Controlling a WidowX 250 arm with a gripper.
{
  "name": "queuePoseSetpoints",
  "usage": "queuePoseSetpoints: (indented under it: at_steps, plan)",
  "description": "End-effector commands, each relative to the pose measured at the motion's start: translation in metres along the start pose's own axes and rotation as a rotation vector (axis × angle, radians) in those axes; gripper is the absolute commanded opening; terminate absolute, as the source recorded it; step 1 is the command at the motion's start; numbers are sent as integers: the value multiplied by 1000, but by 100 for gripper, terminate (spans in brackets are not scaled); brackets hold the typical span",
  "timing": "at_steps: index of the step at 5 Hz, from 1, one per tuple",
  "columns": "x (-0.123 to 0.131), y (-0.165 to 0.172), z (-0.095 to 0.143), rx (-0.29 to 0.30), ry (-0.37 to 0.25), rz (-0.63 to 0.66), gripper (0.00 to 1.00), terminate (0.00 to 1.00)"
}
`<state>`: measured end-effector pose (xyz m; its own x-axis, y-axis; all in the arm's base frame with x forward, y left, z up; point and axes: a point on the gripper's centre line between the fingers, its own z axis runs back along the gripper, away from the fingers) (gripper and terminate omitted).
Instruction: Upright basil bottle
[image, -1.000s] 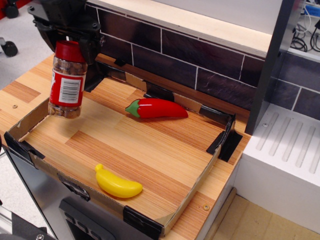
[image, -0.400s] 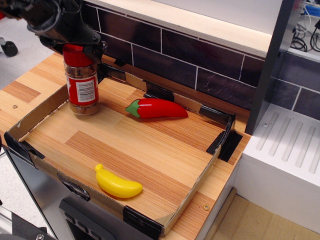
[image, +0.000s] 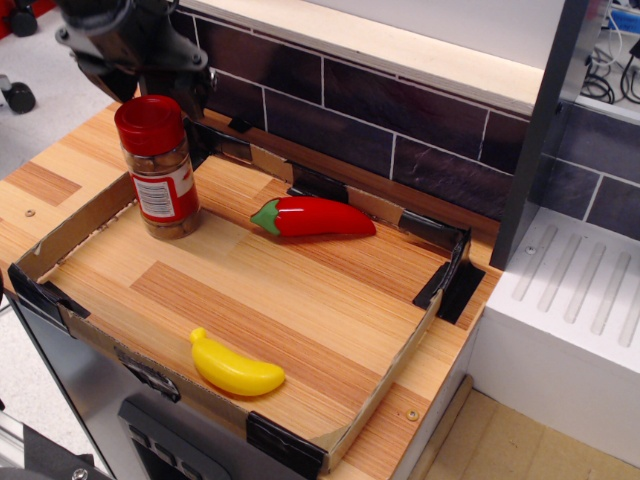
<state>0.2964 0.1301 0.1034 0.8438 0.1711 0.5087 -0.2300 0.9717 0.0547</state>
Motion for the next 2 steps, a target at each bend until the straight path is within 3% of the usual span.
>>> queuePoseSetpoints:
  at_steps: [1,2]
  plan:
    - [30,-4,42,87,20,52,100,0]
    - [36,-11,57,73,84,75,100,0]
